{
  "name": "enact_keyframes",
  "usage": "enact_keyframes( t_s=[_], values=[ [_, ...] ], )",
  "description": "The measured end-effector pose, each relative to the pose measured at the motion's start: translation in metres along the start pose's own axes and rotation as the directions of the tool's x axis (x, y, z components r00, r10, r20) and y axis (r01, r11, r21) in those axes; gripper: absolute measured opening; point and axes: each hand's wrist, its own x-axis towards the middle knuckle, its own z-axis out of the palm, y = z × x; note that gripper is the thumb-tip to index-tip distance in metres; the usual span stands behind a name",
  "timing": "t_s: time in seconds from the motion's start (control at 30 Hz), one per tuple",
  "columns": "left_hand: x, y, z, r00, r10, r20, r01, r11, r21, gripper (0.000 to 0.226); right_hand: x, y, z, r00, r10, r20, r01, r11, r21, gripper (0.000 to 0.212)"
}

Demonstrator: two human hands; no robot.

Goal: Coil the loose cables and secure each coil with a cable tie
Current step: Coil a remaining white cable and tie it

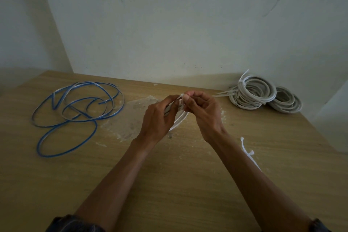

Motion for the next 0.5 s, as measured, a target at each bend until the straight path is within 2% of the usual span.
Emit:
enact_keyframes(
  t_s=[0.2, 0.37, 0.5],
  values=[
    [0.0, -0.001, 0.0, 0.999, 0.018, 0.031, -0.018, 1.0, -0.008, 0.035, 0.001, -0.001, 0.0, 1.0, 0.014, -0.006, -0.015, 0.999, -0.047, 0.019],
    [-0.001, -0.001, 0.003, 0.998, 0.034, 0.05, -0.036, 0.999, 0.03, 0.032, 0.0, -0.009, -0.002, 0.997, 0.078, 0.008, -0.077, 0.993, -0.094, 0.011],
    [-0.003, -0.003, 0.004, 0.998, 0.056, 0.014, -0.057, 0.997, 0.061, 0.027, -0.002, -0.015, -0.001, 0.996, 0.089, -0.011, -0.09, 0.982, -0.165, 0.01]
  ],
)
